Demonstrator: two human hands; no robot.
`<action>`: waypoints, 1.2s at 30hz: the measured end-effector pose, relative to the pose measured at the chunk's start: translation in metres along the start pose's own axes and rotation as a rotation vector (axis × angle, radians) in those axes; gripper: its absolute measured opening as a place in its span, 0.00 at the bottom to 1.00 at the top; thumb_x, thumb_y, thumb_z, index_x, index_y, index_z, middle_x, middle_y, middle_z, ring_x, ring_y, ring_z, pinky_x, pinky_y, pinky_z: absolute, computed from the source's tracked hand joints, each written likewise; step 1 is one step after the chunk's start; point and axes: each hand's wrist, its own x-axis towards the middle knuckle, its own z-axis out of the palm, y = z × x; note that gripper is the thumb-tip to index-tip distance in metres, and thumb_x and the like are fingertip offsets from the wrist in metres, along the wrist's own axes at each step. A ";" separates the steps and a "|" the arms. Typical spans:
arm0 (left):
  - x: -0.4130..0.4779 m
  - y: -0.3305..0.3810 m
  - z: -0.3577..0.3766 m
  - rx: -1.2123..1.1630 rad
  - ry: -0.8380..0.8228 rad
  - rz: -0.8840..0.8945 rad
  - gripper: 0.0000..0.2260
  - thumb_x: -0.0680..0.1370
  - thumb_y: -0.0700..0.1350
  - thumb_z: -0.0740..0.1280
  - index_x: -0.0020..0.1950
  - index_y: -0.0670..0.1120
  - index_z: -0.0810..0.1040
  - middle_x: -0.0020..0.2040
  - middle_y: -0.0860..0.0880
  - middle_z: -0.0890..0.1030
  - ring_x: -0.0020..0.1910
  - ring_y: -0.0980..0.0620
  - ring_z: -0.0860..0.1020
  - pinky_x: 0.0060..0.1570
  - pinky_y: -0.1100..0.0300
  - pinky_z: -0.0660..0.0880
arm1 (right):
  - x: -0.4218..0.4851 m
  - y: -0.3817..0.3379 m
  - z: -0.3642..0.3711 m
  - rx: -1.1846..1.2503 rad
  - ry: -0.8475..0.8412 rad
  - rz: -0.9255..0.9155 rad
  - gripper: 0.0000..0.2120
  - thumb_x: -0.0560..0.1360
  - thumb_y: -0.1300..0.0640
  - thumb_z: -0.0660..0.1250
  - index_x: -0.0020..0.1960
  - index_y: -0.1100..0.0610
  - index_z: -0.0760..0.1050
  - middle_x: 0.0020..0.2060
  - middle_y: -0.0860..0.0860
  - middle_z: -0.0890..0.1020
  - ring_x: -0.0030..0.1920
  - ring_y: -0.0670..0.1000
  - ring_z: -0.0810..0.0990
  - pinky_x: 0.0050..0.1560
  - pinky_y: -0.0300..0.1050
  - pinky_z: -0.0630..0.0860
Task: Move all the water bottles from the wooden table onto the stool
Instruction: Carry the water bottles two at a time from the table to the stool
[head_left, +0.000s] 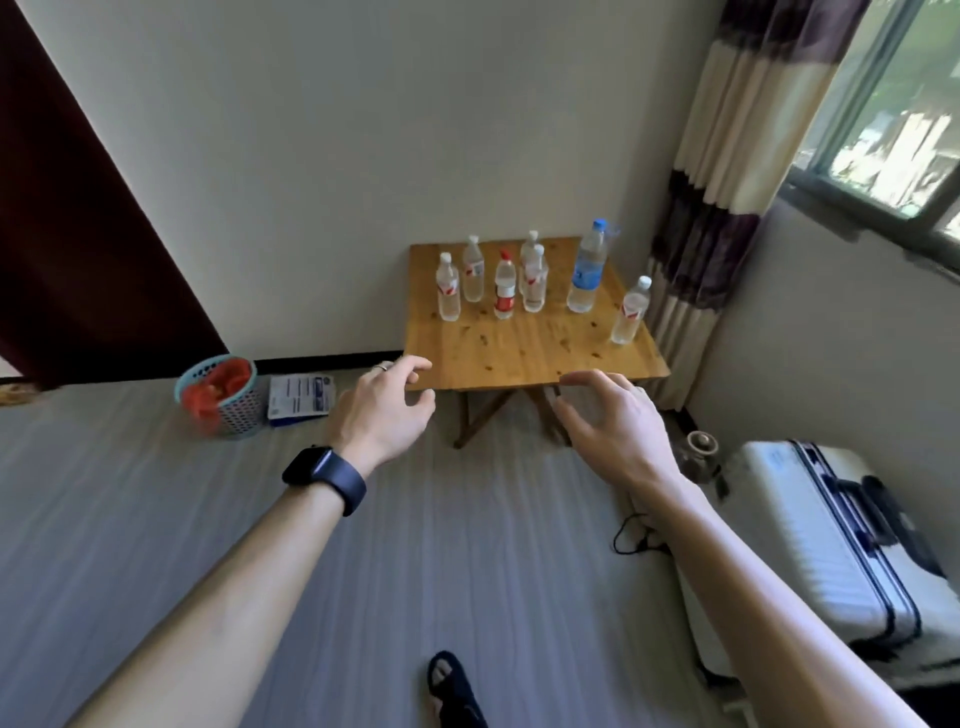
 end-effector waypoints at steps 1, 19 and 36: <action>0.024 -0.006 0.003 -0.006 0.000 0.000 0.14 0.77 0.53 0.66 0.63 0.58 0.75 0.56 0.57 0.80 0.56 0.52 0.78 0.54 0.52 0.77 | 0.024 -0.001 0.009 0.003 -0.003 -0.003 0.17 0.77 0.42 0.65 0.64 0.43 0.76 0.63 0.46 0.78 0.65 0.53 0.73 0.56 0.42 0.67; 0.392 -0.034 0.079 0.082 -0.090 -0.036 0.15 0.79 0.53 0.64 0.66 0.57 0.74 0.61 0.54 0.79 0.58 0.50 0.78 0.46 0.56 0.76 | 0.396 0.050 0.118 0.006 -0.123 0.006 0.18 0.77 0.44 0.66 0.66 0.43 0.74 0.63 0.48 0.78 0.63 0.54 0.75 0.58 0.46 0.70; 0.610 -0.086 0.187 0.006 -0.239 -0.331 0.23 0.80 0.51 0.66 0.74 0.52 0.67 0.74 0.45 0.64 0.68 0.43 0.71 0.53 0.56 0.68 | 0.668 0.100 0.236 -0.025 -0.414 0.047 0.26 0.77 0.45 0.63 0.74 0.48 0.65 0.61 0.52 0.77 0.59 0.55 0.76 0.52 0.48 0.73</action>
